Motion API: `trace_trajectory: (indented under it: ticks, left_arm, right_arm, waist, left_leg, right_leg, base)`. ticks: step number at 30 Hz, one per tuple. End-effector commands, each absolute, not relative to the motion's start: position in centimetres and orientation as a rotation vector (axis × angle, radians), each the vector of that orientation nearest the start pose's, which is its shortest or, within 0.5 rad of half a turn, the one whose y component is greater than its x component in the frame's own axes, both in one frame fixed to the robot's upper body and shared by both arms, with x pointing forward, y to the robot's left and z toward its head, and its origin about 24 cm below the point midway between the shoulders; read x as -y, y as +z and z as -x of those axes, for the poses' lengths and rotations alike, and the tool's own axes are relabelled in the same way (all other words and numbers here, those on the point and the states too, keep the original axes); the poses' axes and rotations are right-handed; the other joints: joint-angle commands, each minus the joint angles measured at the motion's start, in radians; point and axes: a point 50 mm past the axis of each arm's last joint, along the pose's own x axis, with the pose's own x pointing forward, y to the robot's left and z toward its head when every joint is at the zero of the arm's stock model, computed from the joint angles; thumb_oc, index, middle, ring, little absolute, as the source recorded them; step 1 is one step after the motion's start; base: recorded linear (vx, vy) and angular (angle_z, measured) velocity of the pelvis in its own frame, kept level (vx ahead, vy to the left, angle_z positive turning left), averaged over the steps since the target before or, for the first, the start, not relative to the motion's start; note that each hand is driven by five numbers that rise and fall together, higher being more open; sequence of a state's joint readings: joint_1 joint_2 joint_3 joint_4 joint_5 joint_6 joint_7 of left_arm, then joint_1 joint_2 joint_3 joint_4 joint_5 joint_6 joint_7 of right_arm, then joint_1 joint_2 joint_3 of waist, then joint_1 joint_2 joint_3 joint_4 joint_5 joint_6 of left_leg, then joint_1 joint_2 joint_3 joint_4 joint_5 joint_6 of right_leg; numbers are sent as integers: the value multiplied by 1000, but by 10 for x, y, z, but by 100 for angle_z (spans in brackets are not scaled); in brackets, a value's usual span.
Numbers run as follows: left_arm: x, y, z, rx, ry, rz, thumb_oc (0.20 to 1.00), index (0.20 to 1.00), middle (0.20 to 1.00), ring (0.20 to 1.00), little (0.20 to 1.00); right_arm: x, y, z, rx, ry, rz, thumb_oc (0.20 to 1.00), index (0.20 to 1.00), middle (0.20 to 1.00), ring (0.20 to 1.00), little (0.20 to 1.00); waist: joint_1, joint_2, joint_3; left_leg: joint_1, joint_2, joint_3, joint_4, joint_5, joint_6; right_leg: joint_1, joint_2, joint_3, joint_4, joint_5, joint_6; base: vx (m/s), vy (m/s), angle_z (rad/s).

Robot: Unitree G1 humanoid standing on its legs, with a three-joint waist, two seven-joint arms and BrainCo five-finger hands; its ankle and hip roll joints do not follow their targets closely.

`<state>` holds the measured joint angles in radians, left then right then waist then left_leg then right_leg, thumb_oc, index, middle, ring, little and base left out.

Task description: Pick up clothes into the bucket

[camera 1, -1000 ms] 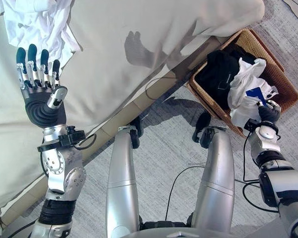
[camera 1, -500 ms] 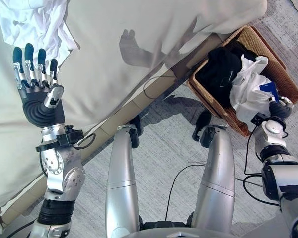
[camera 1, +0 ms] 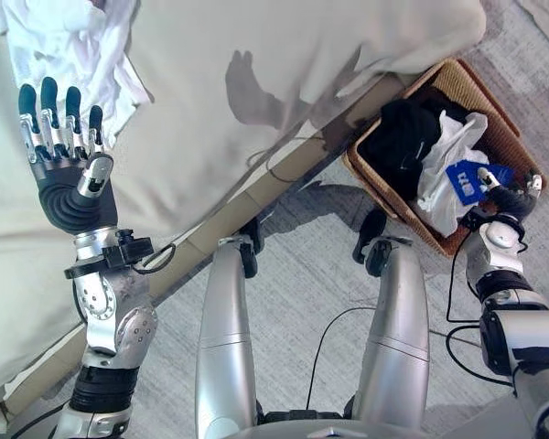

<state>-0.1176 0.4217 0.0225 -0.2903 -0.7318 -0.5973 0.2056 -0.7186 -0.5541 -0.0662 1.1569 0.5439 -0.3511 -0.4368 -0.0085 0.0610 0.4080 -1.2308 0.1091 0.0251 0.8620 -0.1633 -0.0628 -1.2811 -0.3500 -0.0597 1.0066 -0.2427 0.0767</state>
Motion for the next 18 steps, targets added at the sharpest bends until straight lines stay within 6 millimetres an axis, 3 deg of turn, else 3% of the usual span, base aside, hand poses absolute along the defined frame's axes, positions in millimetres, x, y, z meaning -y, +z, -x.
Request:
trace_trajectory:
  ticks: [1, 4, 5, 7, 11, 12, 13, 15, 18]
  left_arm:
    - [-234, 192, -220, 994, 152, 468, 1000, 1000, 1000, 1000, 1000]
    - [-233, 191, -223, 990, 152, 466, 1000, 1000, 1000, 1000, 1000]
    - [-234, 188, -226, 978, 165, 459, 1000, 1000, 1000, 1000, 1000]
    - [-233, 188, -226, 978, 165, 458, 1000, 1000, 1000, 1000, 1000]
    - [-239, 171, -237, 894, 252, 385, 1000, 1000, 1000, 1000, 1000]
    - [-241, 166, -239, 867, 280, 352, 1000, 1000, 1000, 1000, 1000]
    - [-241, 165, -239, 865, 282, 350, 1000, 1000, 1000, 1000, 1000]
    - [-239, 152, -248, 797, 314, 312, 1000, 1000, 1000, 1000, 1000]
    - [-238, 142, -256, 722, 344, 204, 1000, 1000, 1000, 1000, 1000]
  right_arm:
    - [350, 71, -313, 20, -939, -62, 1000, 1000, 1000, 1000, 1000]
    - [347, 68, -312, 25, -942, -73, 1000, 1000, 1000, 1000, 1000]
    - [344, 68, -313, 45, -945, -99, 1000, 1000, 1000, 1000, 1000]
    - [344, 68, -312, 45, -945, -99, 1000, 1000, 1000, 1000, 1000]
    - [308, 75, -319, 173, -753, -68, 1000, 1000, 1000, 1000, 1000]
    - [294, 78, -320, 208, -667, -43, 1000, 1000, 1000, 1000, 1000]
    - [294, 77, -319, 204, -667, -42, 1000, 1000, 1000, 1000, 1000]
    - [270, 70, -312, 232, -561, -48, 1000, 1000, 1000, 1000, 1000]
    - [246, 61, -308, 220, -450, -36, 1000, 1000, 1000, 1000, 1000]
  waist:
    - [-25, 12, -80]
    - [-26, 7, -80]
    - [-27, 2, -88]
    - [-27, 1, -84]
    - [-42, -30, -72]
    - [-47, -40, -68]
    - [-46, -38, -71]
    - [-54, -52, -63]
    - [-51, -66, -65]
  left_leg:
    - [21, -43, 43, -18, -51, 53]
    - [63, -41, 46, -73, -37, 52]
    - [130, -41, 48, -160, -18, 53]
    - [140, -42, 49, -169, -14, 53]
    - [291, -43, 48, -316, 27, 55]
    - [309, -43, 56, -351, 69, 59]
    - [327, -43, 45, -353, 43, 51]
    - [412, -47, 40, -440, 105, 48]
    - [499, -50, 24, -506, 131, 36]
  right_leg:
    - [27, 50, 14, -170, 133, 49]
    - [74, 45, 3, -221, 150, 58]
    - [130, 43, -9, -289, 176, 74]
    - [138, 42, -10, -296, 179, 75]
    - [290, 37, -35, -438, 235, 91]
    - [317, 31, -51, -482, 273, 82]
    - [333, 34, -48, -477, 248, 94]
    - [436, 24, -93, -572, 302, 89]
    - [544, 22, -128, -641, 323, 94]
  base:
    - [-30, 23, 1]
    - [-16, 29, 0]
    - [-12, 51, 1]
    - [-4, 49, -1]
    - [-11, 17, -8]
    - [0, 0, 0]
    - [25, -12, 16]
    - [10, -11, 17]
    - [22, -13, 17]
